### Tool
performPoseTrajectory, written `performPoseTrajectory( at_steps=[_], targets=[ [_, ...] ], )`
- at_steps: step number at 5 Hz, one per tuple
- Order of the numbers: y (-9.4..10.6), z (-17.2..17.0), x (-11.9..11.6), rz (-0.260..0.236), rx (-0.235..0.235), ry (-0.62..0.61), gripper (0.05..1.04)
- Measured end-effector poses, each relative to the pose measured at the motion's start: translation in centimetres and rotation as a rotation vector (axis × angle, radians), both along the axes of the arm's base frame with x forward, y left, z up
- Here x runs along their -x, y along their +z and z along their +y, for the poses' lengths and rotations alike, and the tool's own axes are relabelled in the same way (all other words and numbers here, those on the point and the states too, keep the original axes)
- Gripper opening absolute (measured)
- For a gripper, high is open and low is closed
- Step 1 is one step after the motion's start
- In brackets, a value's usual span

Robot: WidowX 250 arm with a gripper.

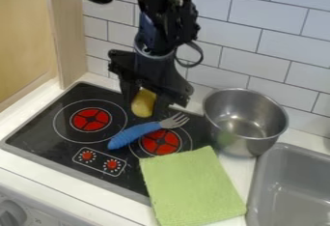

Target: Move the yellow object to silver pot

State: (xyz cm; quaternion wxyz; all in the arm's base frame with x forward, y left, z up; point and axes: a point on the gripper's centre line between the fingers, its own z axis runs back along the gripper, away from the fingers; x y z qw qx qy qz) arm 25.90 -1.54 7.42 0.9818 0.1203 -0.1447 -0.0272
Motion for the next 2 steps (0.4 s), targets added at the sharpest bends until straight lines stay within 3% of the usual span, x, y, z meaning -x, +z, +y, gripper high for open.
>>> performPoseTrajectory(
  at_steps=[1, 2],
  targets=[
    [1.2, -1.1, -0.9, -0.029, 0.0, -0.034, 0.568],
    [3.4, -3.7, -2.8, -0.09, -0.003, -0.107, 0.568]
  ],
)
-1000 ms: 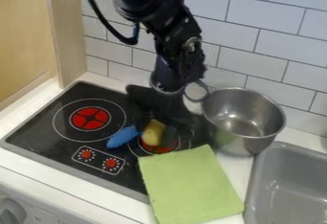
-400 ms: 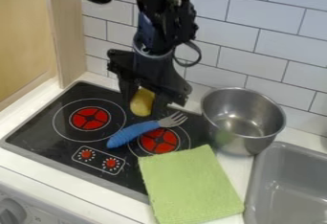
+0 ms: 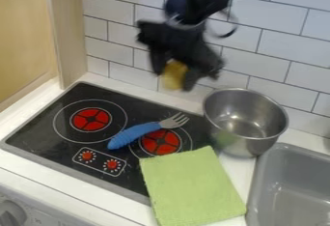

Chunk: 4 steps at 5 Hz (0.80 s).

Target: Move the yellow object to silver pot

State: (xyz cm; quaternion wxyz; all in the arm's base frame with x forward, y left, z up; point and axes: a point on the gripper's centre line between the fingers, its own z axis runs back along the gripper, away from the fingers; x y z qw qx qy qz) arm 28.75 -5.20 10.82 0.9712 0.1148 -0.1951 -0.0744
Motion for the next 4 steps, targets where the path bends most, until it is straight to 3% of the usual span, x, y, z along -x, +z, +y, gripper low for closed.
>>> performPoseTrajectory(
  at_steps=[2, 4],
  targets=[
    [0.2, -5.3, -3.6, -0.012, 0.02, -0.131, 0.568],
    [-3.7, -6.3, -4.1, 0.078, 0.021, -0.159, 0.568]
  ],
)
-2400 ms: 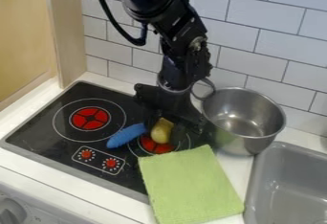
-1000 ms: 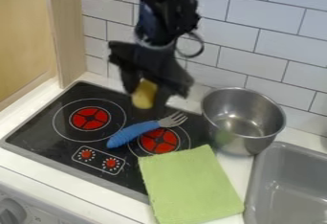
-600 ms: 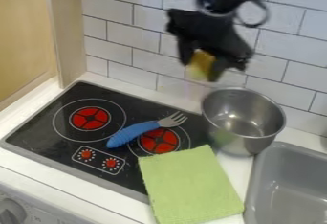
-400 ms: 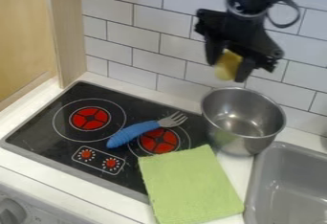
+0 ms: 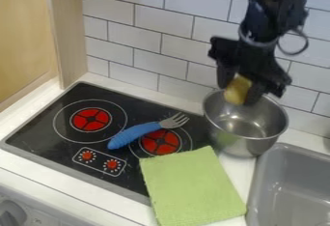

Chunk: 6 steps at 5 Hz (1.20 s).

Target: Move the yellow object to silver pot

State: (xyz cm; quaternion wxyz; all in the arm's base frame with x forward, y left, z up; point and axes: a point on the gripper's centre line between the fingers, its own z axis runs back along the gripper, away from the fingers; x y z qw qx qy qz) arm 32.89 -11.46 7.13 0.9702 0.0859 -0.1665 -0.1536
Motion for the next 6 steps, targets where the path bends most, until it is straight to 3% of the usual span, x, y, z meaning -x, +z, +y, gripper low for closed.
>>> performPoseTrajectory(
  at_steps=[3, 6],
  targets=[
    [-3.2, -0.7, -0.3, 0.04, 0.01, -0.026, 0.568],
    [-5.0, -0.9, -0.6, 0.045, 0.013, -0.027, 0.568]
  ],
)
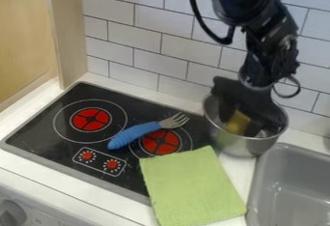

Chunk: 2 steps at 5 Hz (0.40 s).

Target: Move the yellow object to silver pot

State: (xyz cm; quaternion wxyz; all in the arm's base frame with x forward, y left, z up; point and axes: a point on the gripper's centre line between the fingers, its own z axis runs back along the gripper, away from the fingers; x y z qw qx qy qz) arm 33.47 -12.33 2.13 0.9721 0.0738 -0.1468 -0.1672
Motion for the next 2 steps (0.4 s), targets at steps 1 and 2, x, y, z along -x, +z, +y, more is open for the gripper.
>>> performPoseTrajectory(
  at_steps=[1, 2],
  targets=[
    [-0.4, 0.03, 0.06, 0.01, -0.007, -0.006, 0.613],
    [-0.47, 0.09, 0.15, 0.016, -0.001, 0.005, 0.914]
  ],
)
